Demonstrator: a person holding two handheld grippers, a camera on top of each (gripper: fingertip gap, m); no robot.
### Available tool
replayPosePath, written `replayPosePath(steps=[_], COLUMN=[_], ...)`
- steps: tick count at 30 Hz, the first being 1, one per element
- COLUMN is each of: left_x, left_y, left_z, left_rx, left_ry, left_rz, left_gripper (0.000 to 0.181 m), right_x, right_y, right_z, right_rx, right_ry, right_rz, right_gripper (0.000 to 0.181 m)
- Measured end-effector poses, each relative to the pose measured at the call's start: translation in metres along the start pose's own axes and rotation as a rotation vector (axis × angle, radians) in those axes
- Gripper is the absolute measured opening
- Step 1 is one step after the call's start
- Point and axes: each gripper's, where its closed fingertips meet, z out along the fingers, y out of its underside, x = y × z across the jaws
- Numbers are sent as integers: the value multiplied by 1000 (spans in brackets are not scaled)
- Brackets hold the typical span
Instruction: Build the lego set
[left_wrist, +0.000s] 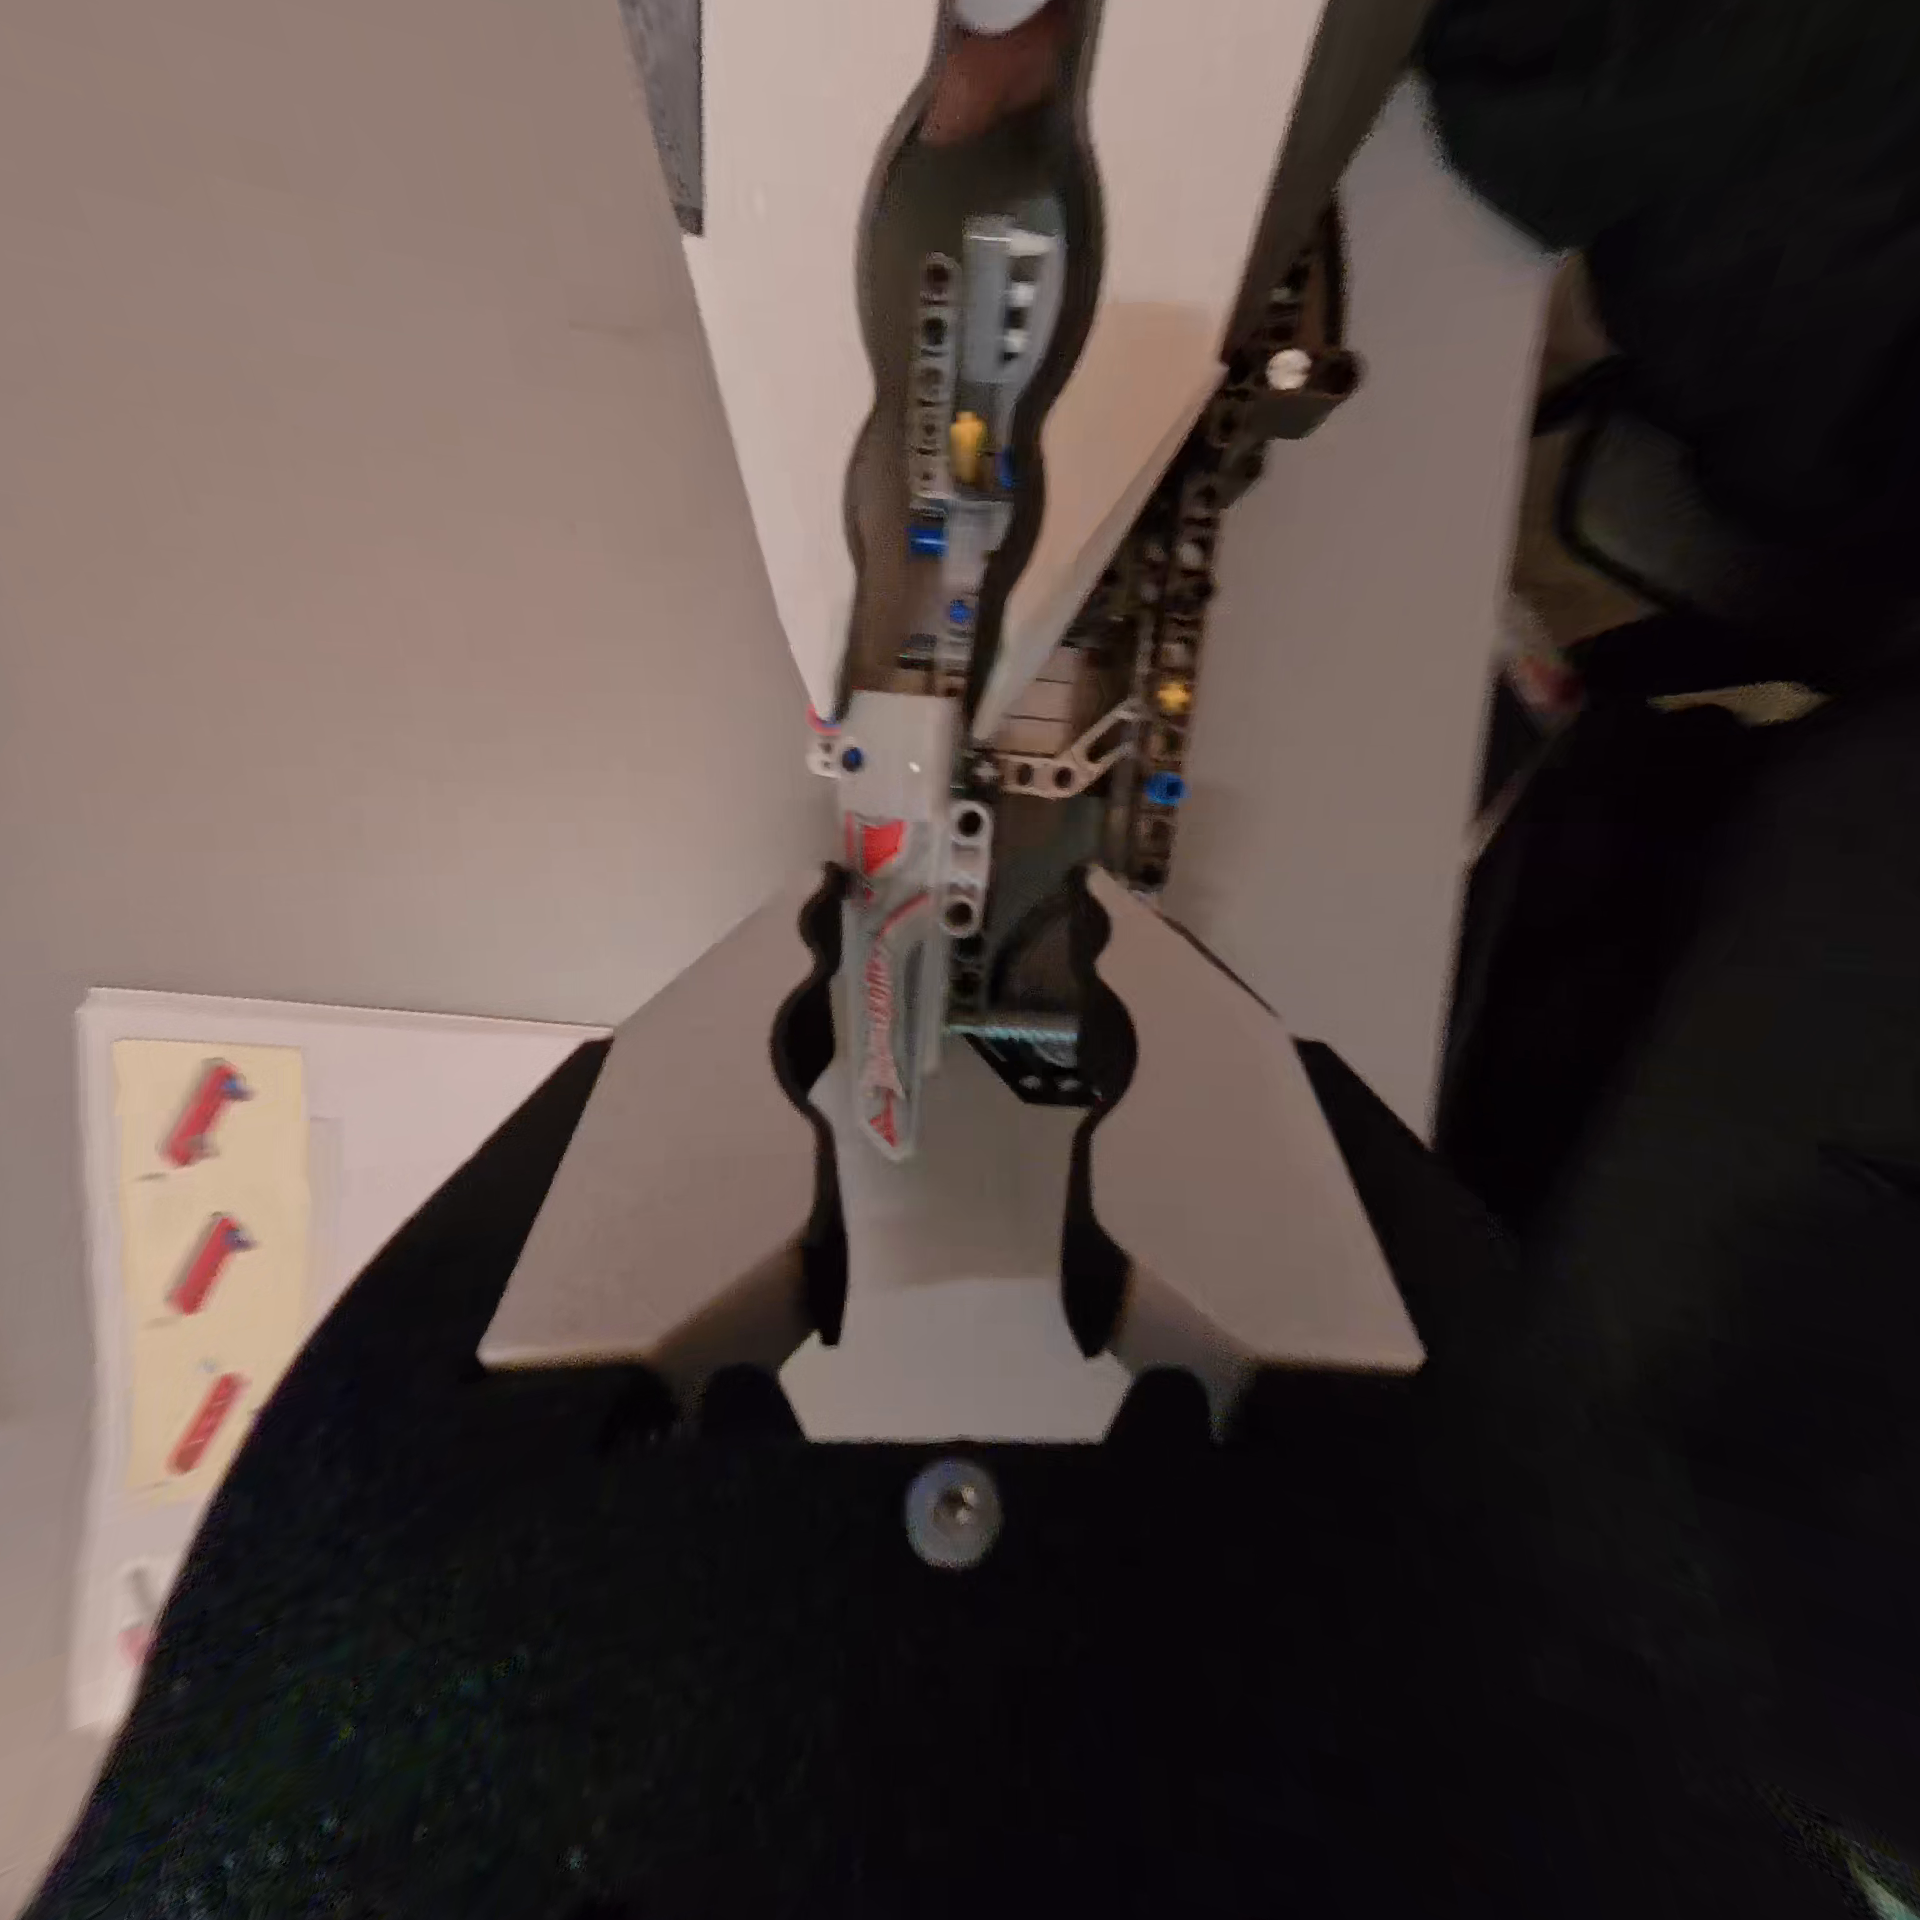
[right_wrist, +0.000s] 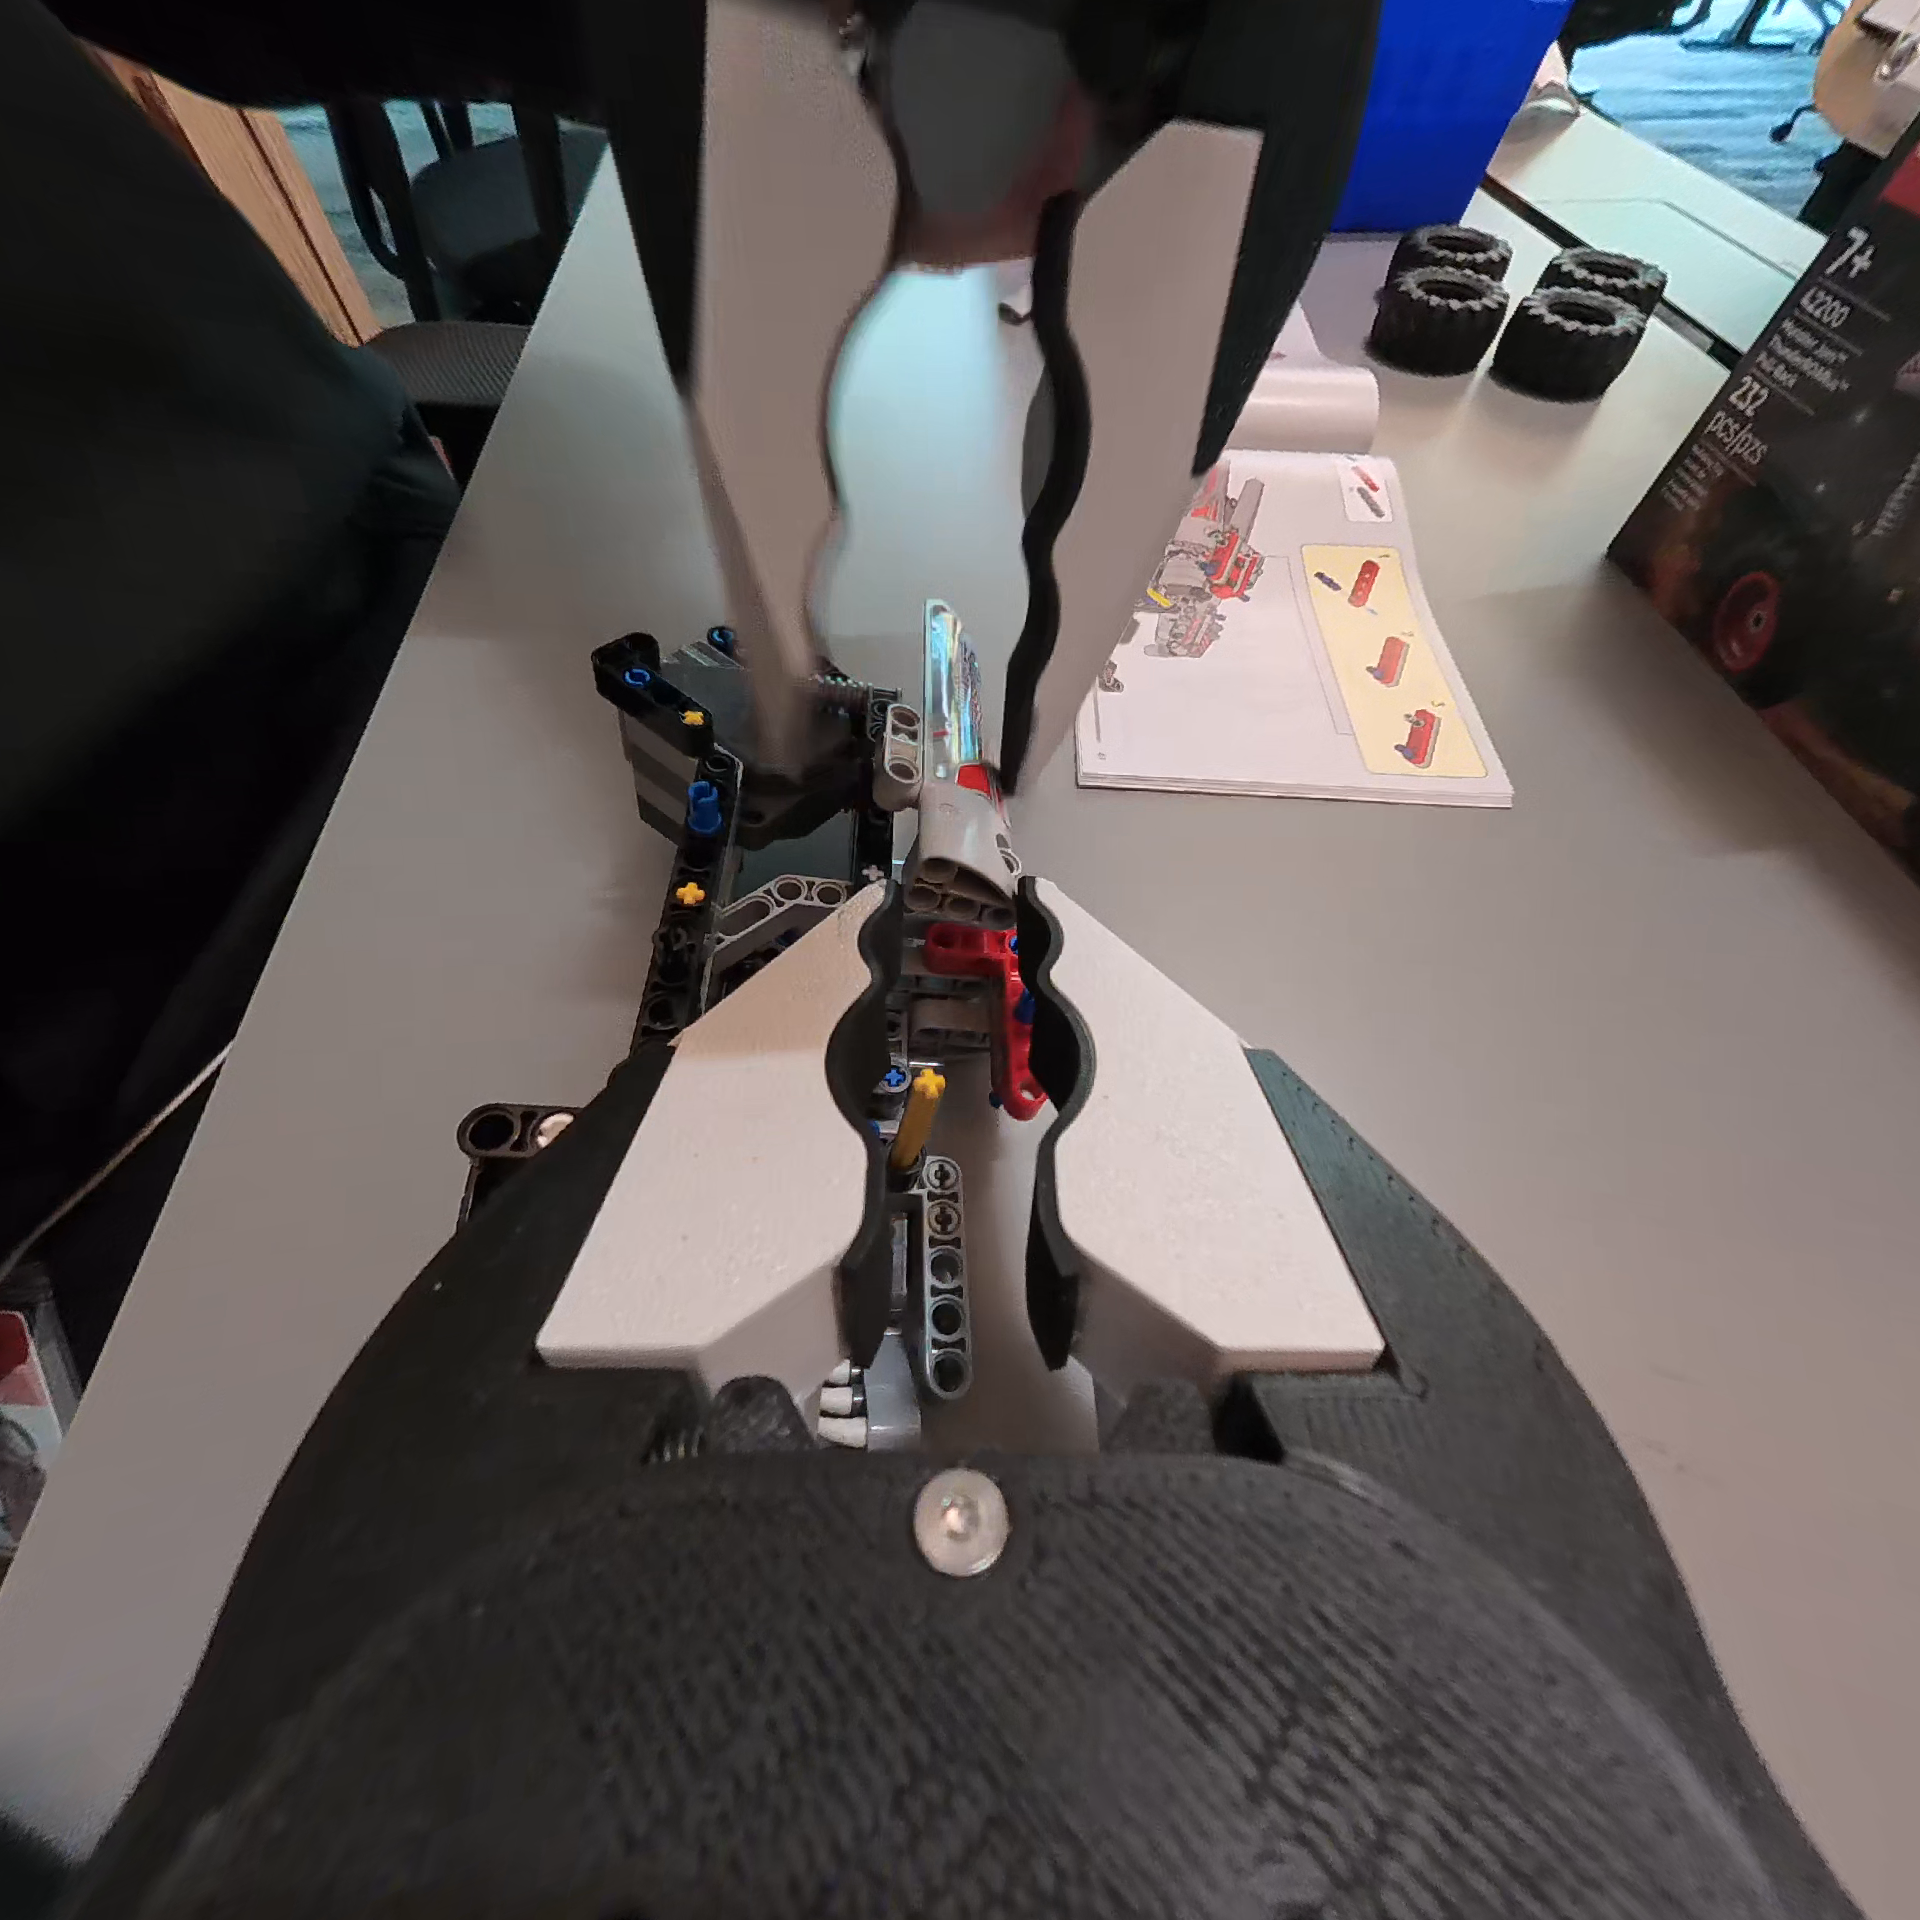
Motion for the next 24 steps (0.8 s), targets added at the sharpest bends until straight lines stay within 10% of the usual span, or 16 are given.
replayPosePath(steps=[24], left_x=[1], left_y=[-5], left_z=[-4], left_rx=[7], left_ry=[286], left_rz=[-229], left_gripper=[24], right_x=[-5], right_y=[-2], right_z=[0], right_rx=[11], right_ry=[-25], right_rz=[-26], right_gripper=[19])
